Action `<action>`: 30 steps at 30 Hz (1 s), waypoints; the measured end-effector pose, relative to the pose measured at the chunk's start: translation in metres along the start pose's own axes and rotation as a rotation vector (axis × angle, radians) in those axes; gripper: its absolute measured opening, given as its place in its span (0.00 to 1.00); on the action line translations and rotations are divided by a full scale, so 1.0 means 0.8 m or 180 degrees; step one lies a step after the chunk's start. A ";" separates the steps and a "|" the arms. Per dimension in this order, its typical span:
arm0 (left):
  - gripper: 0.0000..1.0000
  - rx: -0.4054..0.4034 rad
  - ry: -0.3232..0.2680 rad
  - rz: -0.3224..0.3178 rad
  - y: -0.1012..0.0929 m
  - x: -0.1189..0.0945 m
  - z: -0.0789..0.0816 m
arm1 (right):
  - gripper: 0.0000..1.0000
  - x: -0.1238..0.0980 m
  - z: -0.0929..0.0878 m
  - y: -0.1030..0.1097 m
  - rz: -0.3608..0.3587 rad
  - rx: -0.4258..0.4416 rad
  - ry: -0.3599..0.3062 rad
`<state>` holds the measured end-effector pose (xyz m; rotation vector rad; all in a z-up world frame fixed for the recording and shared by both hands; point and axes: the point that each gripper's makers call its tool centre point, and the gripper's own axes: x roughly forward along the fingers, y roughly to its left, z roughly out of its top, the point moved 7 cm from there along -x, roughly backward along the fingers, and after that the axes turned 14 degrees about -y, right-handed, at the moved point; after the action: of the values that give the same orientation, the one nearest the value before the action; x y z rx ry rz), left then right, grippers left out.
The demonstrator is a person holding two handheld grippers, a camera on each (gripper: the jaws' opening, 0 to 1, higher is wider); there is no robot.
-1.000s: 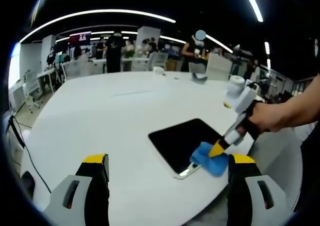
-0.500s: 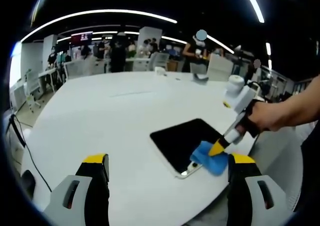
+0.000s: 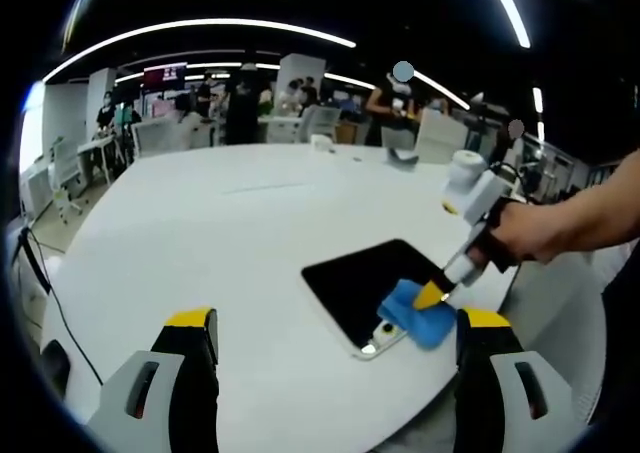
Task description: Wipe the mirror surface with the cleaning cloth until all visible marks leave the cleaned area.
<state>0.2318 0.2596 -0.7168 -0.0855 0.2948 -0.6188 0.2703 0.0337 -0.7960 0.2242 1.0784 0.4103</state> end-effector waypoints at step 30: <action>1.00 -0.0009 0.0024 0.0040 0.006 -0.001 0.003 | 0.04 0.015 0.049 -0.016 -0.0064 -0.0053 -0.0054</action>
<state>0.2346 0.2638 -0.7153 -0.0839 0.3034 -0.6065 0.3130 0.0282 -0.7922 0.2015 1.0595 0.3985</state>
